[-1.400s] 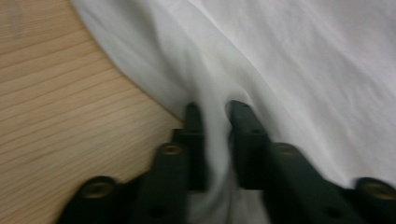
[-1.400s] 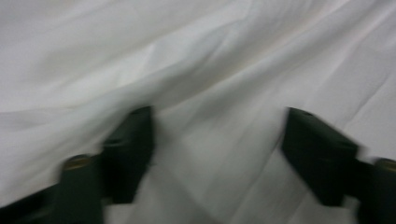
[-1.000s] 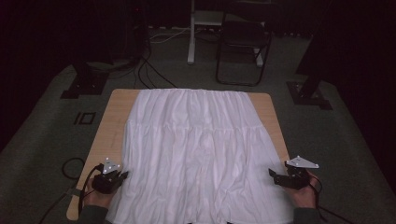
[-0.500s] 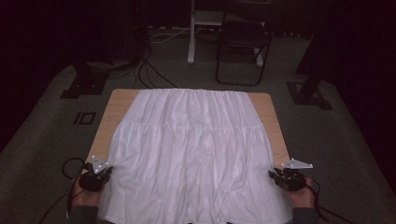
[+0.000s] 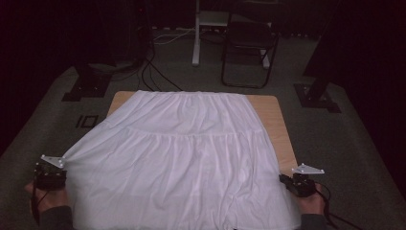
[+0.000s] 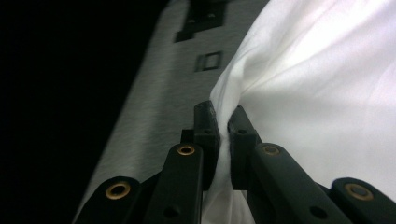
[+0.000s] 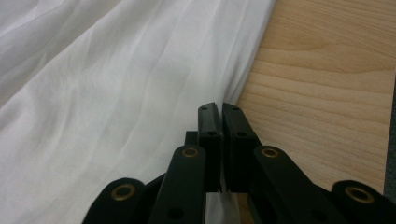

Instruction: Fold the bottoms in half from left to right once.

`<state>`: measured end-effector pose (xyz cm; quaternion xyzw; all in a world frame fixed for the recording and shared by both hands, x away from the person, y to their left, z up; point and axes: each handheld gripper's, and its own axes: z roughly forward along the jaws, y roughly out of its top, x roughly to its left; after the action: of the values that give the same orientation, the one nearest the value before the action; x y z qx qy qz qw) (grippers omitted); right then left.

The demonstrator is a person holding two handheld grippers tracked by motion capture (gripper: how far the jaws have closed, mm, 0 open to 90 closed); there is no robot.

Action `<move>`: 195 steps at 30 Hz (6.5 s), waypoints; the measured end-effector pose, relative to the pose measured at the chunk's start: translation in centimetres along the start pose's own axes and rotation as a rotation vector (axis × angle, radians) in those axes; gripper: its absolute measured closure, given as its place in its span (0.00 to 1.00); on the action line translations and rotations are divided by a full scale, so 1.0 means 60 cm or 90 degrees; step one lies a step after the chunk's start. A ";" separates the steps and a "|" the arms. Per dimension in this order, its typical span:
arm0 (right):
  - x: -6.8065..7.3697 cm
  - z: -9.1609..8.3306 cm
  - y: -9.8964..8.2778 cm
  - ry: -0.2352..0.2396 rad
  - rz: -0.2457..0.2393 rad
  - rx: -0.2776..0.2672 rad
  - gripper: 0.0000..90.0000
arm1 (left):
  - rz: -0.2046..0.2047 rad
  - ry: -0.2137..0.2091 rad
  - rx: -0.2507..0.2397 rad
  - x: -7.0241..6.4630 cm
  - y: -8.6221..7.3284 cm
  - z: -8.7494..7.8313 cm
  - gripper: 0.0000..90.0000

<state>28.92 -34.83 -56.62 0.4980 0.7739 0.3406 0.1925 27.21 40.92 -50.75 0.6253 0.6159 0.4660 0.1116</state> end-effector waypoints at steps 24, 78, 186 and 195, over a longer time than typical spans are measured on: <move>0.008 0.006 0.007 -0.057 -0.023 0.004 0.98 | 0.158 -0.513 -0.272 -0.233 0.187 -0.221 0.95; 0.205 0.001 0.083 0.036 -0.121 0.004 0.96 | 0.106 -0.585 -0.035 -0.314 0.041 -0.076 0.46; 0.084 -0.044 0.096 0.086 -0.061 -0.156 0.99 | 0.186 -0.586 -0.042 -0.286 -0.032 -0.124 0.45; 0.065 -0.058 0.013 0.072 -0.034 -0.137 1.00 | 0.127 -0.570 -0.137 -0.244 -0.010 -0.155 0.98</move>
<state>25.51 -32.31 -53.48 0.4335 0.7556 0.4441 0.2098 22.93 24.23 -52.65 0.8057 0.3925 0.2201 0.3852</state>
